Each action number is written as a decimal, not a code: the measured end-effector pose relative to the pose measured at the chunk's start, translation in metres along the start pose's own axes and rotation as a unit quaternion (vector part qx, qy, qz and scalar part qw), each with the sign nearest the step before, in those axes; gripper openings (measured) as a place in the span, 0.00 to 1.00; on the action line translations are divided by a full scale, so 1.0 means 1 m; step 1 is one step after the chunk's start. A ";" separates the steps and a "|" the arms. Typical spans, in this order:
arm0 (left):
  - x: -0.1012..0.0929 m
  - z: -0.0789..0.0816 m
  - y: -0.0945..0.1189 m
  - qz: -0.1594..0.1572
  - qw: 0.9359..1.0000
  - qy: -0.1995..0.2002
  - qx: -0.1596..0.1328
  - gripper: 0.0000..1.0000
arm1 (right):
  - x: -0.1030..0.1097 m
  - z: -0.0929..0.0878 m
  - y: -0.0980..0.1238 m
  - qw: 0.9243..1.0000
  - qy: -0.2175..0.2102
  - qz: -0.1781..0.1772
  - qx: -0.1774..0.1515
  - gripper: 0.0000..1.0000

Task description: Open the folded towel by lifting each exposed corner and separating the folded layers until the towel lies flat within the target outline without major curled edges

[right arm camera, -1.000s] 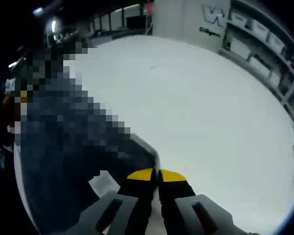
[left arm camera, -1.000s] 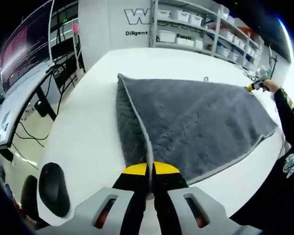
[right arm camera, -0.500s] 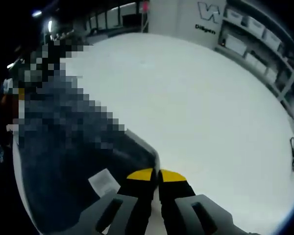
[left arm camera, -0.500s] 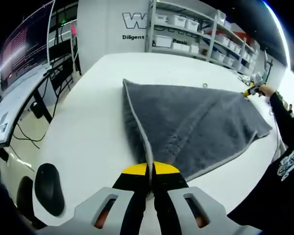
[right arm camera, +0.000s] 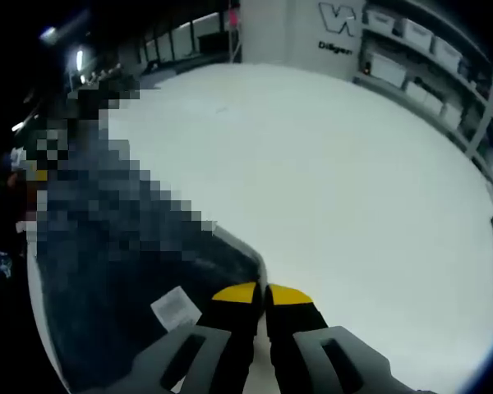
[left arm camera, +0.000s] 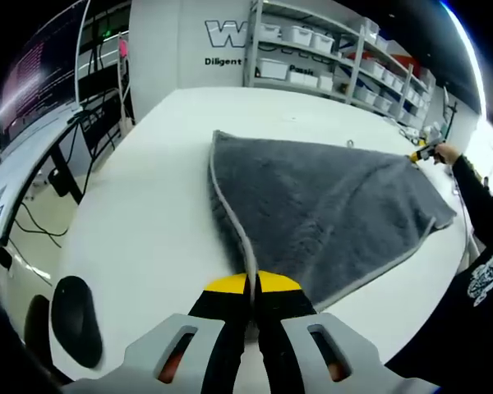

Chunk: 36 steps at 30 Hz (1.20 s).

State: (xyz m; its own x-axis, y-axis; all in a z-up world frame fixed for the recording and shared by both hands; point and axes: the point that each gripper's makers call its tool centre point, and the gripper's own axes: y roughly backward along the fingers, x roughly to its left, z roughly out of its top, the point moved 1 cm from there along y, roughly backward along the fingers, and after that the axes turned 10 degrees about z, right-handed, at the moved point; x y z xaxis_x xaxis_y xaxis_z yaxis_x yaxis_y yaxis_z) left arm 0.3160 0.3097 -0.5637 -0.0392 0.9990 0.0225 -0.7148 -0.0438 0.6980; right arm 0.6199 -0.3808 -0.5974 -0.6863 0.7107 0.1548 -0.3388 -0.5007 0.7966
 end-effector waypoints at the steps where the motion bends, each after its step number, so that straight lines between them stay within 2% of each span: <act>1: 0.001 -0.002 -0.001 0.001 1.000 0.001 0.002 0.01 | 0.000 0.000 0.000 1.000 0.000 -0.003 0.003 0.00; 8: 0.017 -0.016 -0.005 0.015 1.000 0.020 0.013 0.01 | 0.002 0.001 -0.001 1.000 0.008 -0.011 0.005 0.00; 16: 0.022 -0.019 -0.005 0.020 0.999 0.026 0.012 0.01 | 0.002 0.002 -0.001 1.000 0.012 -0.020 0.006 0.00; 19: 0.021 -0.023 -0.006 0.016 0.999 0.029 0.022 0.01 | 0.002 0.001 -0.001 1.000 0.009 -0.018 0.005 0.00; 26: 0.008 -0.026 -0.010 0.007 1.000 0.018 0.022 0.01 | -0.005 0.001 0.000 1.000 -0.001 -0.019 0.001 0.00; 28: 0.011 -0.025 -0.011 0.012 1.000 0.008 0.014 0.01 | -0.005 0.001 0.000 1.000 -0.001 -0.020 0.001 0.00; 29: 0.014 -0.021 -0.011 0.016 1.000 -0.007 -0.005 0.03 | -0.004 0.001 0.000 1.000 -0.001 -0.022 0.000 0.00; 30: 0.017 -0.017 -0.011 0.022 0.999 -0.020 -0.021 0.08 | -0.004 0.001 0.001 1.000 -0.001 -0.023 -0.001 0.01; 31: 0.021 -0.012 -0.010 0.033 0.999 -0.024 -0.035 0.19 | -0.003 0.000 0.001 1.000 -0.002 -0.024 -0.003 0.02; 32: 0.026 -0.006 -0.009 0.046 0.997 -0.032 -0.052 0.37 | -0.003 0.000 0.002 1.000 -0.003 -0.027 -0.006 0.04; 33: 0.031 0.003 -0.009 0.058 0.995 -0.041 -0.072 0.45 | -0.006 0.000 0.002 1.000 -0.006 -0.029 -0.009 0.06; 35: 0.031 0.013 -0.008 0.060 0.992 -0.054 -0.091 0.54 | -0.007 -0.002 0.004 0.999 -0.017 -0.029 -0.014 0.10; 36: 0.031 0.015 -0.010 0.060 0.993 -0.048 -0.089 0.59 | -0.007 -0.002 0.004 0.999 -0.018 -0.031 -0.016 0.11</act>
State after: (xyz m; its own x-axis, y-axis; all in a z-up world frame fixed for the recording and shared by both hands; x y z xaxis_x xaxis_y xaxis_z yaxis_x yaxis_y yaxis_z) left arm 0.3324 0.3408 -0.5587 -0.0703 0.9824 0.1728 -0.8211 -0.1554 0.5493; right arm 0.6218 -0.3886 -0.5964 -0.6401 0.7576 0.1274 -0.4009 -0.4709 0.7858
